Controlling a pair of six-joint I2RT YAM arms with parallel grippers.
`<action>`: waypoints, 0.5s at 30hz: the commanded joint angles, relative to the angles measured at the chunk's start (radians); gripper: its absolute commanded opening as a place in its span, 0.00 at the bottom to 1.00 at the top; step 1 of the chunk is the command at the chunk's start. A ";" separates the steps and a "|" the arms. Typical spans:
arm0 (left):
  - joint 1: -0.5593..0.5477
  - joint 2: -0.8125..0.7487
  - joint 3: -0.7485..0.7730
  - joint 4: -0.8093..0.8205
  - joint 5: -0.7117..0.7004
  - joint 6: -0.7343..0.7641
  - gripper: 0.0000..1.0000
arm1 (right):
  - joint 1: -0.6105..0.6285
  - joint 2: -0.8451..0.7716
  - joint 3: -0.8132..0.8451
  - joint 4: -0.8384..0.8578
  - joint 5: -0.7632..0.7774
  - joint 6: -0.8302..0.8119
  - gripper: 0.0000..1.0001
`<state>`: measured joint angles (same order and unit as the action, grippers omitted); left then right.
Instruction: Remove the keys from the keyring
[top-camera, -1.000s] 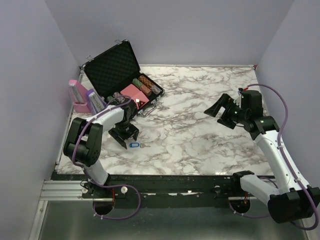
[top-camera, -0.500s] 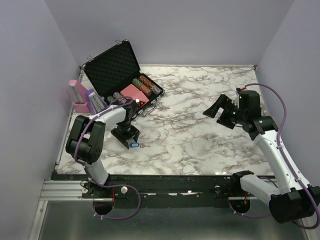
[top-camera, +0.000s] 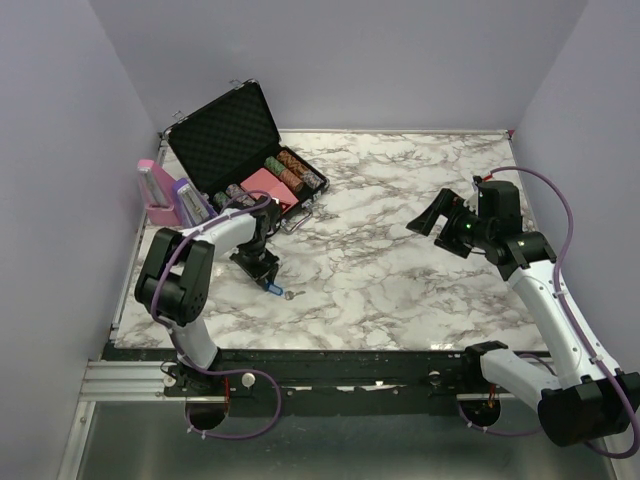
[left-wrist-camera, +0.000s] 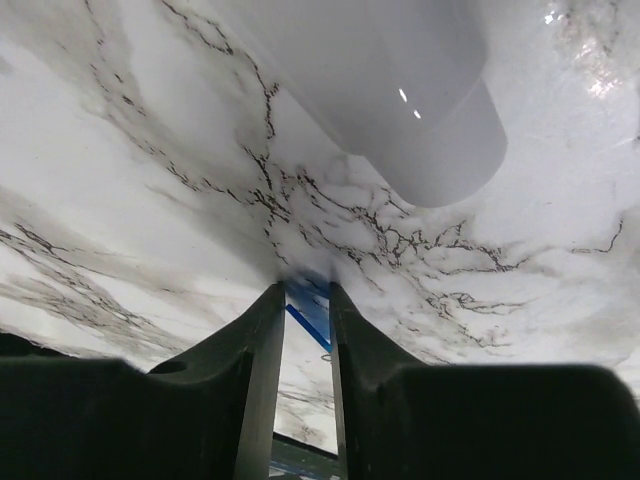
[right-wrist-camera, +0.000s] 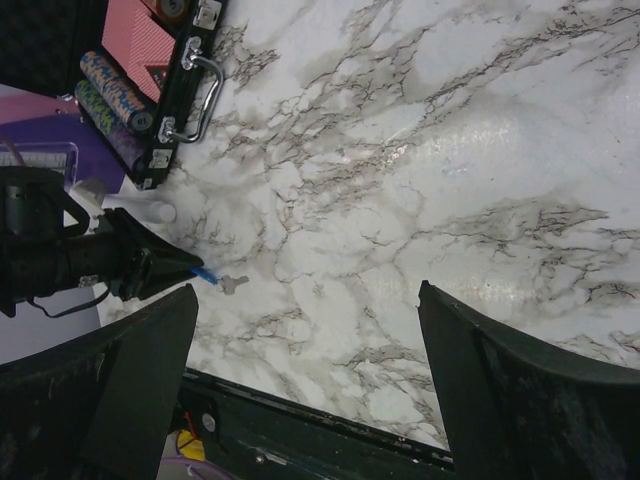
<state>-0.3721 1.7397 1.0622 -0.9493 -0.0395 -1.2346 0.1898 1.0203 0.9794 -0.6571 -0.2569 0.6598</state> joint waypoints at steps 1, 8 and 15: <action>-0.014 0.026 0.018 -0.034 -0.010 0.014 0.31 | 0.007 -0.002 0.019 -0.016 0.021 -0.019 0.98; -0.030 0.034 0.047 -0.048 -0.013 0.030 0.19 | 0.007 -0.003 0.018 -0.013 0.021 -0.020 0.98; -0.042 0.001 0.061 -0.066 -0.023 0.083 0.00 | 0.013 -0.014 0.004 0.037 -0.044 -0.032 0.98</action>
<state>-0.4076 1.7699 1.1069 -0.9878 -0.0441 -1.1889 0.1921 1.0203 0.9794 -0.6544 -0.2562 0.6525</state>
